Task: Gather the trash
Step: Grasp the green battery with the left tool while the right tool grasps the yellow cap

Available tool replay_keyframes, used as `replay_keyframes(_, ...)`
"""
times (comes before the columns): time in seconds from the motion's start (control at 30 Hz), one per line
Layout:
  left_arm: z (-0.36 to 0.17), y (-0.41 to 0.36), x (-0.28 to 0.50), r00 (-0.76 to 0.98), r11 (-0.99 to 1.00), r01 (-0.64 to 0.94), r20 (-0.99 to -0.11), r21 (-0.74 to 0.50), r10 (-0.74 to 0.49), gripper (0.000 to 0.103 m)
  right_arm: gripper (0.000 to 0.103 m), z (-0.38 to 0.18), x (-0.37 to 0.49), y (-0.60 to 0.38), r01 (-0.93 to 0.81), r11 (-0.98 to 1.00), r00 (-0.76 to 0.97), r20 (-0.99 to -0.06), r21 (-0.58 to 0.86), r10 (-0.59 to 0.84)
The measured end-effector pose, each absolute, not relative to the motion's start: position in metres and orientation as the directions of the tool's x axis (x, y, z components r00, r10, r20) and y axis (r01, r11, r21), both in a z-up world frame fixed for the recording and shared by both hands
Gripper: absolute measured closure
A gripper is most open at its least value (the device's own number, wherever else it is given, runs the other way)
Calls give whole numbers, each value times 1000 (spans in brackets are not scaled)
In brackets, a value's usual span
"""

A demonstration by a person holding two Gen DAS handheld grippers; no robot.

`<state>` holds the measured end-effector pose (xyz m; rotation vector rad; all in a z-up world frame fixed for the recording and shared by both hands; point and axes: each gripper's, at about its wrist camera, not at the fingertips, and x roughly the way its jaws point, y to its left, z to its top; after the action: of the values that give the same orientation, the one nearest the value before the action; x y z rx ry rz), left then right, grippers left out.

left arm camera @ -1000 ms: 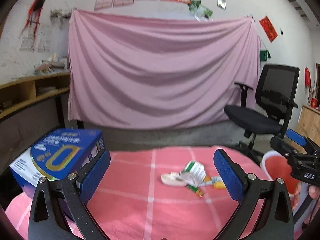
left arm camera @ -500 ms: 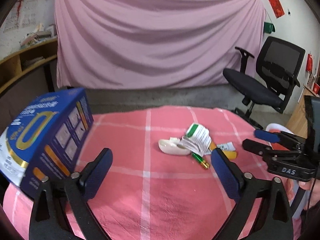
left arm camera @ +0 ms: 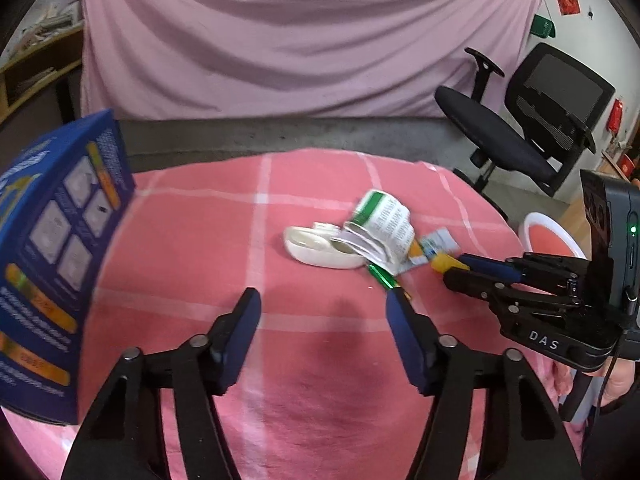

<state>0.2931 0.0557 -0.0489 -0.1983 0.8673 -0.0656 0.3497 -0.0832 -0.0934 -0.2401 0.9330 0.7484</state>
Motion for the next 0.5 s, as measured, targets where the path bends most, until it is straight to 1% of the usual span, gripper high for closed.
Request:
replay_keyframes(0.07, -49, 52, 297, 637, 978, -8, -755, -206, -154, 49, 66, -92, 347, -84, -678, 725, 370, -796, 121, 479)
replay_keyframes(0.2, -48, 42, 306, 624, 978, 22, -761, -208, -177, 50, 67, -91, 346, -89, -666, 736, 374, -797, 125, 474)
replay_keyframes(0.27, -48, 37, 310, 617, 978, 35, -765, -207, -184, 53, 67, -91, 345, -93, -656, 743, 374, -798, 133, 473)
replay_keyframes(0.33, -51, 33, 316, 603, 979, 38, -777, -199, -181, 60, 67, -89, 345, -97, -647, 749, 377, -794, 142, 476)
replay_keyframes(0.47, -55, 23, 325, 585, 986, 31, -797, -166, -153, 66, 67, -87, 346, -105, -630, 759, 381, -786, 164, 487)
replay_keyframes(0.5, -56, 21, 327, 581, 987, 27, -802, -156, -142, 72, 67, -87, 346, -106, -628, 760, 382, -784, 168, 489)
